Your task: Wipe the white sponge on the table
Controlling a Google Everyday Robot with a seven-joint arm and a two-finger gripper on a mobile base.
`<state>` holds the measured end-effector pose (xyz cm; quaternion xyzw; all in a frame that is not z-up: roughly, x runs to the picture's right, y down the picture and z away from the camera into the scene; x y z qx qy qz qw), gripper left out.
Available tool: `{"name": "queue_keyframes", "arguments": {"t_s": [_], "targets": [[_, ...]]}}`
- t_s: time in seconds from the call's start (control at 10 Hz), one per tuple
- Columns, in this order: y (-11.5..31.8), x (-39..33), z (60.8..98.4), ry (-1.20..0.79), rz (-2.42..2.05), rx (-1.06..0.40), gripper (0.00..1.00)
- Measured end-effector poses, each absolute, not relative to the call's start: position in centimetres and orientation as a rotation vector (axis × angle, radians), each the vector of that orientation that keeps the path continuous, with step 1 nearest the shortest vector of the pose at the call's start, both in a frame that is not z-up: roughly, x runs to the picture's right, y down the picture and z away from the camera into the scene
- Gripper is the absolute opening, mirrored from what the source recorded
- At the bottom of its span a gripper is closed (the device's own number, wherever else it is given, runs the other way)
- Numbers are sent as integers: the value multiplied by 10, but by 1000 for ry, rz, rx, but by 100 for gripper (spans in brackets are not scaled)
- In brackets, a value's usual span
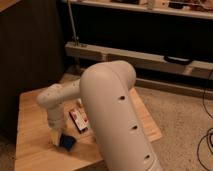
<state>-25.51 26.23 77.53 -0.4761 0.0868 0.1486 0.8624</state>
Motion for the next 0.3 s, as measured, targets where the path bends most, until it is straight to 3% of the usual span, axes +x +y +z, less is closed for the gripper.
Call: {"name": "queue_keyframes", "arguments": {"t_s": [0.3], "targets": [[289,-275,765,163,217,-1031,19]]}}
